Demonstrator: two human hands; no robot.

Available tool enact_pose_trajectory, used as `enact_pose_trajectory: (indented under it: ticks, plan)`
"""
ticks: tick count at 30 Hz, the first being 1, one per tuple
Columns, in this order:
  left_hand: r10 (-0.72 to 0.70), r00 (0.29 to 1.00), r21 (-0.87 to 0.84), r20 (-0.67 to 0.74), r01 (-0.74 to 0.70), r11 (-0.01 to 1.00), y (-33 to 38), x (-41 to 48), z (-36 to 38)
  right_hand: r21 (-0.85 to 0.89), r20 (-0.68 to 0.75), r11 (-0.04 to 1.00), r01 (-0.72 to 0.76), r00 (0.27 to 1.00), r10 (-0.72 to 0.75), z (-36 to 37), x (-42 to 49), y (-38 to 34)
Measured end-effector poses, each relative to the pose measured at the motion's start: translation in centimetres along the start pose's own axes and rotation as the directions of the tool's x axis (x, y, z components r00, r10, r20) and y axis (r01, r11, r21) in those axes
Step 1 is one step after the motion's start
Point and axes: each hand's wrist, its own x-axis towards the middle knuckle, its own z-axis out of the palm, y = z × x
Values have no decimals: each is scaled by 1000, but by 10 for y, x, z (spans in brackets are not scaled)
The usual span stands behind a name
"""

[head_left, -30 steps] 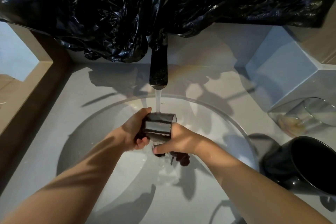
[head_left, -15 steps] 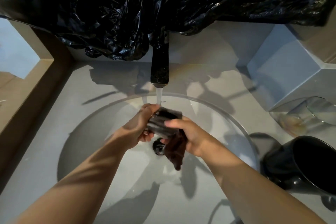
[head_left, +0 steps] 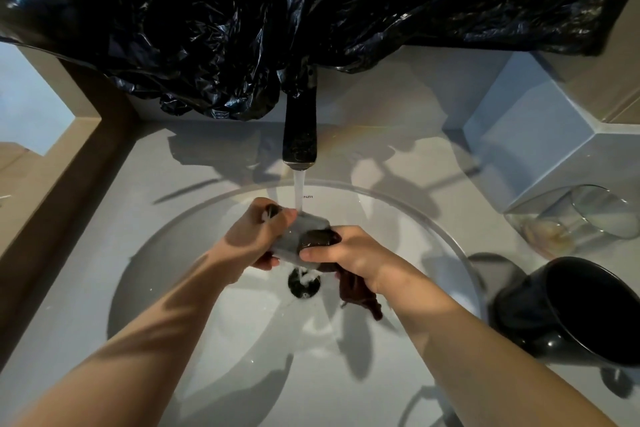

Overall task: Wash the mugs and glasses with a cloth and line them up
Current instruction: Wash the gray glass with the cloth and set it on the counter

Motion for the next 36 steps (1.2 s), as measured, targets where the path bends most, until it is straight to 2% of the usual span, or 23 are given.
enact_pose_trajectory:
  ticks: [3,5,7,12,14,15,17,20,24,34,36]
  plan:
    - [120,991,276,-54,-101,956,1,-4,-1,-101,-76,992,-79,995,72,3,2,9]
    - [169,982,522,-81,-102,847,4,-6,-3,-175,-138,976,-127,985,103,4,2,15]
    - [175,982,693,-77,-73,717,7,-12,-4,-222,-195,961,-165,973,122,3,1,21]
    - [162,986,903,28,-95,419,9,-26,-7,-247,-202,951,-187,970,138,4,-7,25]
    - [147,987,918,65,-117,380,10,-28,-9,-236,-198,956,-176,972,130,5,-13,23]
    - [132,988,911,77,-123,394,10,-28,-9,-228,-192,959,-168,973,125,6,-16,23]
    - [111,990,863,82,-126,489,9,-29,-9,-194,-176,971,-141,979,107,5,-24,20]
    - [141,989,788,50,-126,603,5,-30,-9,-122,-188,986,-117,978,93,4,-36,16]
    - [159,987,780,12,-109,616,1,-31,-11,-73,-247,990,-123,964,101,3,-48,10]
    - [169,985,726,22,-132,675,5,-43,-22,-50,-170,990,-129,978,119,12,-65,3]
    - [185,983,633,24,-158,758,9,-49,-21,-71,-133,991,-117,985,107,14,-67,3]
